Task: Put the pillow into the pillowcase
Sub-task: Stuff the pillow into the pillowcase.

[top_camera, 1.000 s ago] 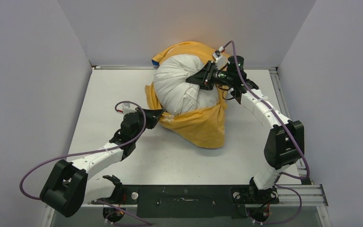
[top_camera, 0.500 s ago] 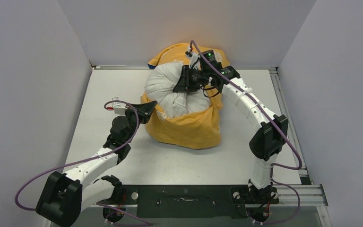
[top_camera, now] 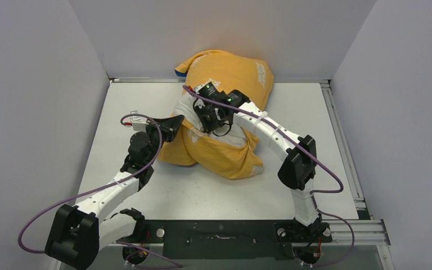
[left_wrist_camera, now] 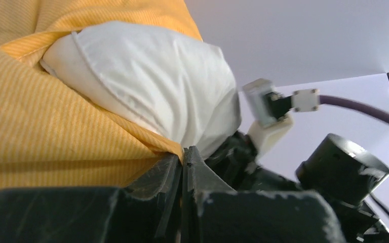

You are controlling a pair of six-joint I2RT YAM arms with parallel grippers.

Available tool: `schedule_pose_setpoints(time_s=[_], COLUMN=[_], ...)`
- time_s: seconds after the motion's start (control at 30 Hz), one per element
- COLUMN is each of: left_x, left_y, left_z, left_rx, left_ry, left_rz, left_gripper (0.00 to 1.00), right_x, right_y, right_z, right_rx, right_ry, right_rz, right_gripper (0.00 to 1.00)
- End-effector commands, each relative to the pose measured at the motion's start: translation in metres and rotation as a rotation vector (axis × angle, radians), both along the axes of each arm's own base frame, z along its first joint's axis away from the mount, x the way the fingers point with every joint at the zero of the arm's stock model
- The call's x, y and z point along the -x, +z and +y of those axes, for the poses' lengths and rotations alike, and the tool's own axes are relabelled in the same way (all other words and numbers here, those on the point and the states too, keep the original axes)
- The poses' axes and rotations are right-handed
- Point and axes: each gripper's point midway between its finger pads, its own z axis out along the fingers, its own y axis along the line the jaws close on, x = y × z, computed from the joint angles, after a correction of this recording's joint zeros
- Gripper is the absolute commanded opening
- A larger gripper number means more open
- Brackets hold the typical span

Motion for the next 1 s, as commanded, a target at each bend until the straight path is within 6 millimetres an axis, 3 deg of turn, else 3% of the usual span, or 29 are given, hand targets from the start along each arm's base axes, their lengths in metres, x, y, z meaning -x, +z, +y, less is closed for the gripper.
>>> schedule_pose_setpoints(time_s=[0.0, 0.13, 0.2, 0.23, 0.33, 0.4, 0.43, 0.53, 0.63, 0.8, 0.97], left_x=[0.074, 0.080, 0.078, 0.076, 0.064, 0.059, 0.056, 0.052, 0.049, 0.043, 0.037], left_y=[0.229, 0.243, 0.234, 0.227, 0.196, 0.177, 0.168, 0.146, 0.134, 0.125, 0.126], left_z=[0.019, 0.024, 0.022, 0.020, 0.012, 0.009, 0.008, 0.009, 0.009, 0.001, -0.005], left_rx=[0.273, 0.247, 0.239, 0.226, 0.130, 0.072, 0.057, 0.054, 0.058, 0.030, 0.017], left_ry=[-0.113, -0.125, -0.141, -0.145, -0.151, -0.149, -0.147, -0.136, -0.137, -0.165, -0.192], left_rz=[-0.658, -0.677, -0.653, -0.626, -0.508, -0.451, -0.426, -0.372, -0.340, -0.309, -0.305], left_gripper=[0.00, 0.00, 0.00, 0.00, 0.00, 0.00, 0.00, 0.00, 0.00, 0.00, 0.00], right_x=[0.004, 0.024, 0.029, 0.029, 0.022, 0.011, 0.005, -0.017, -0.023, -0.011, -0.013], right_y=[-0.099, -0.132, -0.128, -0.117, -0.059, -0.012, 0.011, 0.071, 0.116, 0.170, 0.218], right_z=[-0.044, -0.045, -0.031, -0.022, 0.006, 0.013, 0.011, -0.010, -0.032, -0.039, -0.047], right_rx=[0.430, 0.496, 0.418, 0.363, 0.141, -0.032, -0.121, -0.358, -0.507, -0.645, -0.746], right_ry=[0.031, 0.101, 0.133, 0.148, 0.172, 0.135, 0.108, 0.024, 0.018, 0.100, 0.086], right_rz=[0.064, 0.142, 0.162, 0.152, 0.088, 0.058, 0.049, 0.012, -0.035, -0.128, -0.249], right_gripper=[0.05, 0.05, 0.08, 0.16, 0.62, 0.82, 0.87, 0.92, 0.96, 0.97, 0.95])
